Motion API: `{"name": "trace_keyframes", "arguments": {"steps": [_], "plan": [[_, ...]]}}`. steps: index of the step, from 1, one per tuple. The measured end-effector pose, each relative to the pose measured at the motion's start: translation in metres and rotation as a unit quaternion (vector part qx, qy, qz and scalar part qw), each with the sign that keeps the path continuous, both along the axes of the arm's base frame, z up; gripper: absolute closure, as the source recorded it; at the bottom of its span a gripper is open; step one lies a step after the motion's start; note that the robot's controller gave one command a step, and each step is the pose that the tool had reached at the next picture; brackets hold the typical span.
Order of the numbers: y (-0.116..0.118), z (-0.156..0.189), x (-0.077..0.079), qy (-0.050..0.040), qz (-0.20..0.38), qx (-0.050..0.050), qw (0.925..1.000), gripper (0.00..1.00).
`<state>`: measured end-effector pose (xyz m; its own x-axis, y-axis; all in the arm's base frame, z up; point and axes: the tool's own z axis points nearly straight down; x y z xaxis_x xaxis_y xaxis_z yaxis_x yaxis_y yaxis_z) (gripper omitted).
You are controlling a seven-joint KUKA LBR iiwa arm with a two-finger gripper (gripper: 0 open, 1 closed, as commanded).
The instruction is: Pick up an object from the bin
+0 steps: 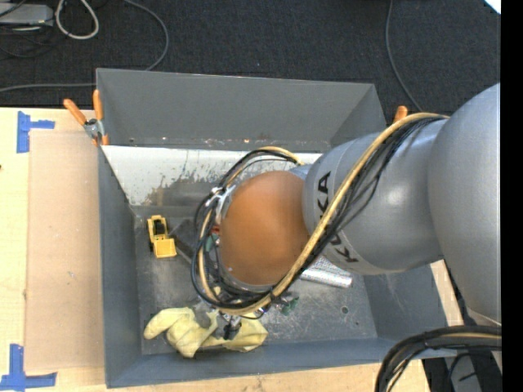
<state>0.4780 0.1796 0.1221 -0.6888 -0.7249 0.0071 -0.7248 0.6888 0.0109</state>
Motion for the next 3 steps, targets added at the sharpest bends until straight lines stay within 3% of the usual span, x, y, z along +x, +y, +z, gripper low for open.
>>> {"name": "trace_keyframes", "arguments": {"steps": [1,2,3], "plan": [[0.069,0.022,0.017,-0.0014,0.069,0.003,0.9976,1.00],[0.051,0.011,0.017,-0.0028,0.063,0.004,0.9980,1.00],[0.061,-0.040,0.001,-0.0008,0.128,0.005,0.9918,1.00]]}}
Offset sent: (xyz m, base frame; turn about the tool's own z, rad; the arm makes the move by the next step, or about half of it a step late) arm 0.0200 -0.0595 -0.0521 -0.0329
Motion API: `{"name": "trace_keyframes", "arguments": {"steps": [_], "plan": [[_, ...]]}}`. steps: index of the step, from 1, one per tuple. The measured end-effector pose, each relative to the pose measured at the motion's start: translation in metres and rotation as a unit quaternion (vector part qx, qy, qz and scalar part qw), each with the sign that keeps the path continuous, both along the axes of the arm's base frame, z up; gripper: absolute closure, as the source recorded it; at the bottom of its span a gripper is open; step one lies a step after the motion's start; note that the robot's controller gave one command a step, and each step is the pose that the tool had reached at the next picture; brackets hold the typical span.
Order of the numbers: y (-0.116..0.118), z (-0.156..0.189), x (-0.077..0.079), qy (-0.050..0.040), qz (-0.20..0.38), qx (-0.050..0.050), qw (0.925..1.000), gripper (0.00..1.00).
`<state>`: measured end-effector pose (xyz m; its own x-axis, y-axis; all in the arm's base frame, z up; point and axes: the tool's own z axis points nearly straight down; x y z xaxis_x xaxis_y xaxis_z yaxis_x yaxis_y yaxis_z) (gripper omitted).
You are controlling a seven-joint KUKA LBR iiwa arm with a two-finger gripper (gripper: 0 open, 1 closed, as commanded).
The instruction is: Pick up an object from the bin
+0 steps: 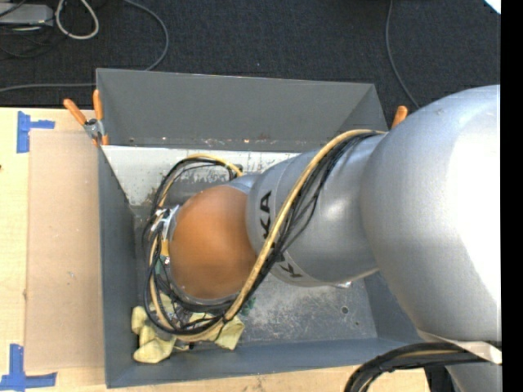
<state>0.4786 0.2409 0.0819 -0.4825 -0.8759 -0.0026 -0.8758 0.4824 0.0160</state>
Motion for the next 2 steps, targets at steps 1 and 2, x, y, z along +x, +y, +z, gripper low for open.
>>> {"name": "trace_keyframes", "arguments": {"steps": [1,2], "plan": [[-0.105,-0.004,0.006,0.0026,-0.067,-0.006,0.9978,1.00],[-0.019,-0.012,-0.006,-0.0024,0.048,0.002,0.9988,1.00]]}}
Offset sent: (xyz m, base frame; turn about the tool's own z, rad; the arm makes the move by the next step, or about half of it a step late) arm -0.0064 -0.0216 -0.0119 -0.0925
